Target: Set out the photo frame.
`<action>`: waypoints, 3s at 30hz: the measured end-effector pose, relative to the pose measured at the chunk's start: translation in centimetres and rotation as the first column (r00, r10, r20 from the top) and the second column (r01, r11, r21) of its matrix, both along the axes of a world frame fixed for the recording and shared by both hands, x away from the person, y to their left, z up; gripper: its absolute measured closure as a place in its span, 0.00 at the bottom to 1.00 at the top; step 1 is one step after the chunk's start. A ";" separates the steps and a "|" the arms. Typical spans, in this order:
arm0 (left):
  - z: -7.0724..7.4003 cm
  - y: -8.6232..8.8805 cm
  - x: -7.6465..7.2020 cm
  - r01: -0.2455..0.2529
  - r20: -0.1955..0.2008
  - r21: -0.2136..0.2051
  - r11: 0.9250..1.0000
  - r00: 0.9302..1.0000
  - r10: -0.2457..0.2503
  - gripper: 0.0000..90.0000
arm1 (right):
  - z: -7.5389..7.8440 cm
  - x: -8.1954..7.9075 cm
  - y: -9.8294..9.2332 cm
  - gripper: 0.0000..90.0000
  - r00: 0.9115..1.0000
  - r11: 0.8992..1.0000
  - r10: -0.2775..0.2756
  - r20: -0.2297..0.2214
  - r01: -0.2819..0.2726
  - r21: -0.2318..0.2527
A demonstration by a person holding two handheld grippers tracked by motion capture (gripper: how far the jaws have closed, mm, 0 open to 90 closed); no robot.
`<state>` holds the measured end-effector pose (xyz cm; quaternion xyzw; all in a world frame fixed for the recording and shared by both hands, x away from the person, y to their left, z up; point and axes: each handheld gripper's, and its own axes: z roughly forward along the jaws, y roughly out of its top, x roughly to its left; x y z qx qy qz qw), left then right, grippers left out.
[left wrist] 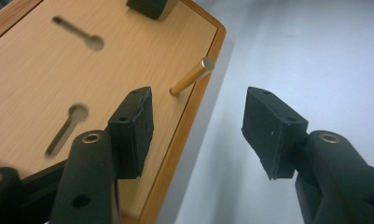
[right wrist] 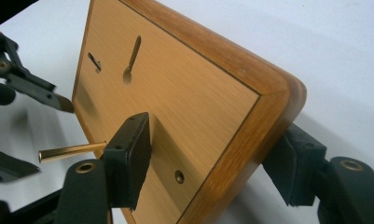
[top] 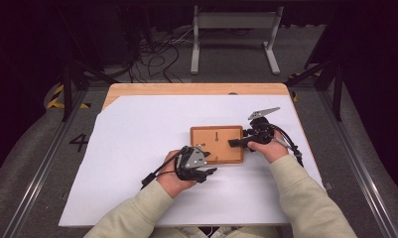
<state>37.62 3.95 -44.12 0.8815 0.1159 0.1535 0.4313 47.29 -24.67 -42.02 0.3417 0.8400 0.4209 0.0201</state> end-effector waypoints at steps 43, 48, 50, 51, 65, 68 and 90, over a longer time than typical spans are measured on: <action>-0.6 9.8 0.6 -0.263 -0.147 -0.140 0.955 0.959 0.242 0.49 | 2.6 -8.7 -0.8 0.68 0.917 0.965 0.224 0.331 -0.160 -0.209; -0.7 9.6 0.6 -0.261 -0.150 -0.129 0.957 0.959 0.241 0.49 | 2.6 -9.5 -0.8 0.68 0.910 0.960 0.239 0.337 -0.171 -0.220; -0.7 9.7 0.6 -0.264 -0.149 -0.125 0.956 0.958 0.245 0.49 | 2.6 -9.8 -0.8 0.67 0.908 0.958 0.246 0.338 -0.176 -0.226; -0.7 9.7 0.6 -0.266 -0.150 -0.127 0.956 0.957 0.247 0.49 | 2.5 -10.0 -0.8 0.67 0.908 0.956 0.252 0.336 -0.180 -0.230; -0.7 9.7 0.6 -0.270 -0.156 -0.128 0.954 0.956 0.249 0.49 | 0.8 -11.8 -2.0 0.70 0.944 0.958 0.200 0.262 -0.133 -0.254; -0.7 9.6 0.6 -0.269 -0.154 -0.126 0.955 0.956 0.249 0.49 | -0.2 -11.6 -2.1 0.96 0.965 0.951 0.198 0.170 -0.147 -0.273; -0.9 10.1 0.4 -0.286 -0.160 -0.125 0.950 0.951 0.265 0.49 | -2.6 -6.7 -1.2 1.00 0.997 0.990 -0.028 0.068 0.037 -0.134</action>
